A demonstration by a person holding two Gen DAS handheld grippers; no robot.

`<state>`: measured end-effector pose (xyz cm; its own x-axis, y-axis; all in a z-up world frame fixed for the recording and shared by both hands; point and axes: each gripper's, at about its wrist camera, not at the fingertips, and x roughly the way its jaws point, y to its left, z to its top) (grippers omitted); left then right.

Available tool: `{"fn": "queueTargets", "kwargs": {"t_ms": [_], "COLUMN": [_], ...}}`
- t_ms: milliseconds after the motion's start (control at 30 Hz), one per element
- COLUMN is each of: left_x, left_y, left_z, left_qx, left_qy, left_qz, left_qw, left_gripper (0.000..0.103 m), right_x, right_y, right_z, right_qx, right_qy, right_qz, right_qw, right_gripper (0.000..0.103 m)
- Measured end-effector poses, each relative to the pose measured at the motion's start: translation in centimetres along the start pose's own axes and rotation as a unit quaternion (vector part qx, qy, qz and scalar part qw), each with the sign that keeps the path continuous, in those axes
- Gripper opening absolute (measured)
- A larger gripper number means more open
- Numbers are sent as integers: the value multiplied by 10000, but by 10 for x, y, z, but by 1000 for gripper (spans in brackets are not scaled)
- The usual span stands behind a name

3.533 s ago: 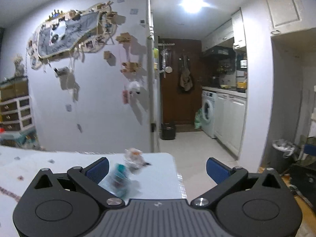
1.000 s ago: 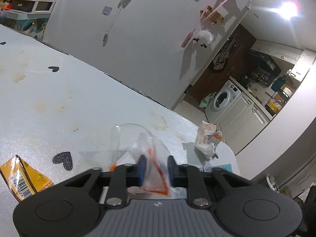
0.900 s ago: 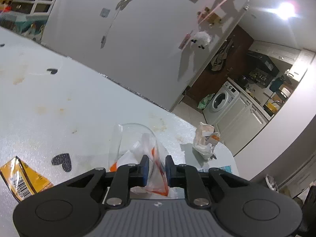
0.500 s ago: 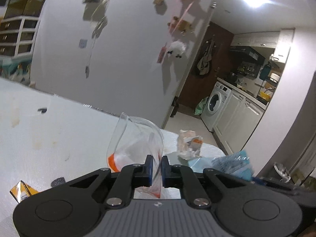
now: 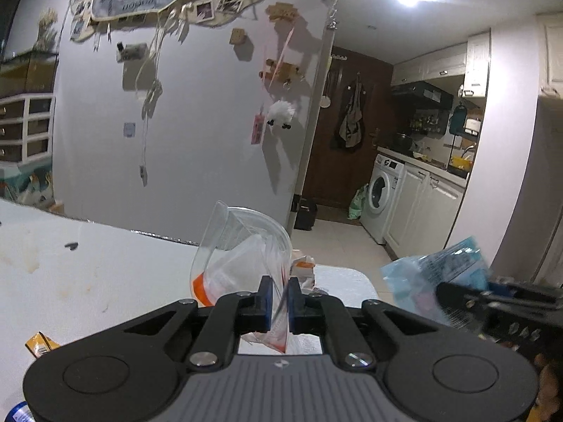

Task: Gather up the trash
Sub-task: 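Lift the clear bag and blue-and-white packet and carry both to the bin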

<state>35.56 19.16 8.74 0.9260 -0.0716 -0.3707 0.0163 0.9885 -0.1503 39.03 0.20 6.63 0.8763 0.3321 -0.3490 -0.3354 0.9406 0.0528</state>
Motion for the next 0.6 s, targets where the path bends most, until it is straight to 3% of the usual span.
{"fn": "queueTargets", "kwargs": {"t_ms": [300, 600], "left_x": [-8, -29], "left_y": [-55, -90], "left_z": [-25, -43], "left_qx": [477, 410], "left_qy": [130, 207], "left_qz": [31, -164], "left_qw": [9988, 9988], "left_gripper": [8, 8], "right_x": [-49, -96], "right_y": [-38, -75], "right_z": [-9, -31], "right_qx": [-16, 163], "right_qy": [-111, -47], "right_qz": [-389, -629], "right_qw": [9992, 9979], "right_gripper": [39, 39]}}
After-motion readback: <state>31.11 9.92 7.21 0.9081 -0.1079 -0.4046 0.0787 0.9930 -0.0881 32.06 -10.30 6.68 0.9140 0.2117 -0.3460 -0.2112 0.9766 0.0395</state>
